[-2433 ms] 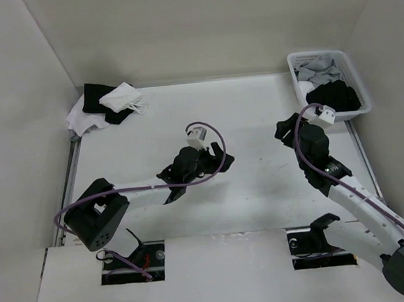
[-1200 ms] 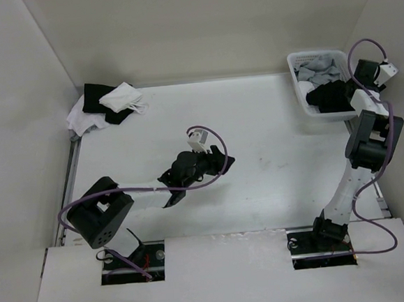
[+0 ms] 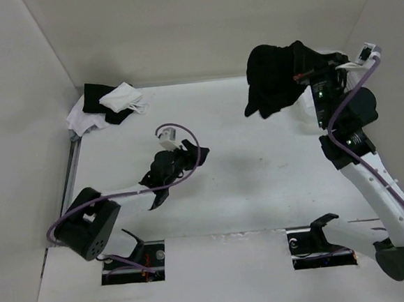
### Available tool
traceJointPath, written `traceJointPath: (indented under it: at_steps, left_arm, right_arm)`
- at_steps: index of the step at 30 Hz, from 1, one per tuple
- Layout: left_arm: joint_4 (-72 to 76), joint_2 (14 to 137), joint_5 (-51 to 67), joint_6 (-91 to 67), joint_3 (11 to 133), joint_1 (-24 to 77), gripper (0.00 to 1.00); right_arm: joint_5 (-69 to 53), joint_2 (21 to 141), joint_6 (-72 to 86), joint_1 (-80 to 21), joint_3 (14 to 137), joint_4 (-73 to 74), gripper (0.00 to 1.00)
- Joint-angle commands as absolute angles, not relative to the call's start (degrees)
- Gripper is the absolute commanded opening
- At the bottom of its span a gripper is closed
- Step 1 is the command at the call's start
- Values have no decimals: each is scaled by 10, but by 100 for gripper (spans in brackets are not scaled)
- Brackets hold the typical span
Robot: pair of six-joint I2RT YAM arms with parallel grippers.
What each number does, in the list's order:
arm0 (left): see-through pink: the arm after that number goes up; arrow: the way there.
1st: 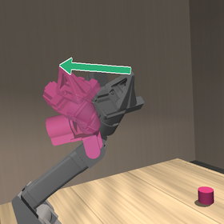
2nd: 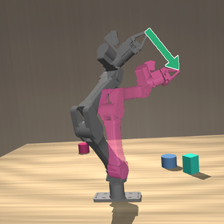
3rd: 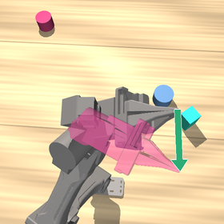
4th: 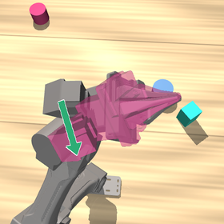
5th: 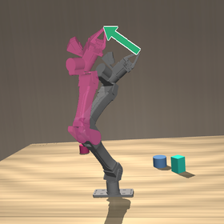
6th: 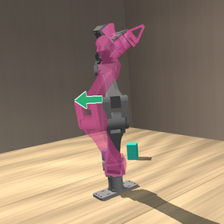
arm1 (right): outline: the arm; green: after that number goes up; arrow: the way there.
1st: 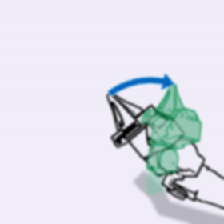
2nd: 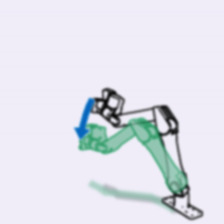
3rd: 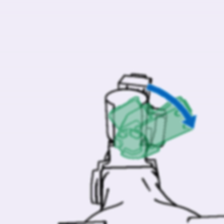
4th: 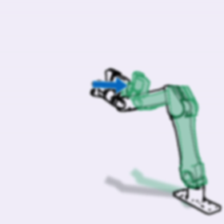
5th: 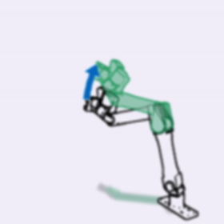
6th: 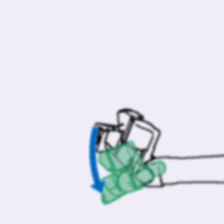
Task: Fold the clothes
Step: Move the tank top to the center of the board, then flatten the tank top out
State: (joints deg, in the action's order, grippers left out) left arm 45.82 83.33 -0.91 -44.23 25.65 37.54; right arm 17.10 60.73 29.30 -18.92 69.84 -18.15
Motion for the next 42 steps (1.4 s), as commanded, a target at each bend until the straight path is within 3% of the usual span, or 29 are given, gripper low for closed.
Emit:
traceJointPath:
  at_steps: [1, 5, 6, 10, 12, 15, 19, 20, 21, 22, 24, 27, 31, 36, 42]
  left_arm:
    - [464, 718, -49, -487, 226, 320, 54]
    - [397, 615, -70, -511, 193, 253, 56]
    - [376, 596, -69, -517, 188, 235, 57]
    - [308, 577, -56, -502, 192, 218, 58]
    - [292, 592, -56, -475, 199, 247, 57]
    - [271, 610, -61, -439, 214, 296, 53]
    - [234, 642, -65, -402, 243, 367, 50]
    - [225, 659, -70, -392, 251, 386, 50]
    - [208, 691, -83, -384, 265, 407, 51]
    - [202, 713, -87, -385, 272, 414, 52]
    - [205, 751, -77, -391, 285, 427, 53]
    - [214, 780, -56, -390, 298, 461, 50]
    - [208, 766, -75, -392, 285, 467, 46]
    - [189, 744, -61, -396, 259, 481, 43]
    - [177, 796, -25, -425, 264, 520, 35]
  right_arm:
    - [163, 578, 285, -249, 668, -150, 4]
    - [149, 551, 348, -300, 524, -154, 10]
    - [142, 555, 365, -310, 482, -163, 16]
    - [82, 612, 410, -310, 382, -156, 63]
    - [77, 607, 405, -307, 358, -131, 69]
    - [104, 556, 408, -311, 317, -86, 64]
    - [160, 491, 442, -319, 263, 13, 21]
    - [165, 486, 453, -319, 255, 45, 15]
    - [177, 485, 469, -313, 247, 86, 14]
    - [180, 489, 480, -312, 242, 100, 18]
    - [185, 497, 498, -316, 236, 126, 41]
    - [185, 484, 542, -325, 211, 142, 51]
    - [186, 453, 582, -379, 207, 171, 54]
    - [185, 509, 622, -453, 213, 183, 64]
    - [227, 528, 665, -463, 208, 189, 60]
